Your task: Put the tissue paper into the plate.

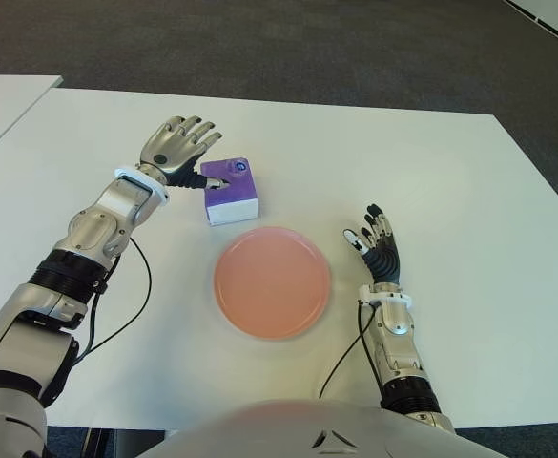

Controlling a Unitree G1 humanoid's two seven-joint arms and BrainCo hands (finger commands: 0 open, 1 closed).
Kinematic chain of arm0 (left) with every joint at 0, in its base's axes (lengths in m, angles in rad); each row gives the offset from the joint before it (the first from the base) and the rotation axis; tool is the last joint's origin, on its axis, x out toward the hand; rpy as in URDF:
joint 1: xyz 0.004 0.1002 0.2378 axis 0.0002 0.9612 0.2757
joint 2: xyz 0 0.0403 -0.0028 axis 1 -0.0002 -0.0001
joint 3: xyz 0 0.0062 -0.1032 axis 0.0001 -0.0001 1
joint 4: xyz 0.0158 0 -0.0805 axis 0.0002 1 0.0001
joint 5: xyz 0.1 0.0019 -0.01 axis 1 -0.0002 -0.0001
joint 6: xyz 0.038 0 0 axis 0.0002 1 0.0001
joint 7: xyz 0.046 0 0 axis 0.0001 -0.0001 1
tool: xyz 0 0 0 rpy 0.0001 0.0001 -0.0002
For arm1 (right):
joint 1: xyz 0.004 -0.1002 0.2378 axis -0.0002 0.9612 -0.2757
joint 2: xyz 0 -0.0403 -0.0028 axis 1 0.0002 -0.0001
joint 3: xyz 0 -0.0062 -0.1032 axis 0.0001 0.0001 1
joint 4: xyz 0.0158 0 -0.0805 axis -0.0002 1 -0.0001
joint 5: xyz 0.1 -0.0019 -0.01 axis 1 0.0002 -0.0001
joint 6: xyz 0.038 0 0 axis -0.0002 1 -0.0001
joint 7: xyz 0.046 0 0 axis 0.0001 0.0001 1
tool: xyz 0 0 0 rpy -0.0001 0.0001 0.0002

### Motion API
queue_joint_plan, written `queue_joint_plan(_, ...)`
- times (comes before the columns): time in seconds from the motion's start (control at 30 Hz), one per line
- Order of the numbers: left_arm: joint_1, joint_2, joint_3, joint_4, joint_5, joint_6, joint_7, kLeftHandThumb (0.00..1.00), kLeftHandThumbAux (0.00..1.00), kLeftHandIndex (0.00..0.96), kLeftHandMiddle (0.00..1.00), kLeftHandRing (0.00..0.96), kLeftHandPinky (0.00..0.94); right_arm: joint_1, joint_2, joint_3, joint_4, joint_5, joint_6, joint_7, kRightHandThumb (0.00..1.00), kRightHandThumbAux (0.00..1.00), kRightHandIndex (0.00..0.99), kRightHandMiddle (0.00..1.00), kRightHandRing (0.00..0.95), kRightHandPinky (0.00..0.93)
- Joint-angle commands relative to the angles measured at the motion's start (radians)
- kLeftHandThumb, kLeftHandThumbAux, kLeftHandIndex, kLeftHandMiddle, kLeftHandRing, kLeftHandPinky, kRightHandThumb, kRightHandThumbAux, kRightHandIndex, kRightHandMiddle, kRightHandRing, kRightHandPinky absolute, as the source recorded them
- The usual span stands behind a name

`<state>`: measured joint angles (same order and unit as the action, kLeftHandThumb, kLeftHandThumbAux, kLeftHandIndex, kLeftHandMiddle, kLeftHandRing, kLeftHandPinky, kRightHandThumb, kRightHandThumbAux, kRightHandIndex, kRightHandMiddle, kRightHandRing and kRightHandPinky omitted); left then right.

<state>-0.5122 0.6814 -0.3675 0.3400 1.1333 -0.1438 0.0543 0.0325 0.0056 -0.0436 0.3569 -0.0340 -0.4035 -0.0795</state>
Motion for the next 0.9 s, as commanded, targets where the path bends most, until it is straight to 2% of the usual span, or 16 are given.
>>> queue_joint_plan(0.03, -0.017, 0.001, -0.046, 0.048, -0.046, -0.055, -0.086, 0.111, 0.119, 0.000, 0.000, 0.000, 0.000, 0.117, 0.030, 0.015, 0.091, -0.001, 0.132, -0.002, 0.038, 0.618, 0.000, 0.000, 0.000, 0.000)
queue_joint_plan(0.3, -0.031, 0.013, -0.068, 0.094, -0.109, -0.138, -0.114, 0.122, 0.115, 0.000, 0.000, 0.000, 0.000, 0.115, 0.033, 0.017, 0.091, 0.002, 0.144, 0.003, 0.047, 0.605, 0.000, 0.000, 0.000, 0.000)
queue_joint_plan(0.9, -0.054, 0.019, -0.083, 0.140, -0.155, -0.192, -0.134, 0.153, 0.105, 0.000, 0.000, 0.000, 0.000, 0.103, 0.034, 0.012, 0.109, 0.008, 0.145, 0.007, 0.081, 0.588, 0.000, 0.000, 0.000, 0.000)
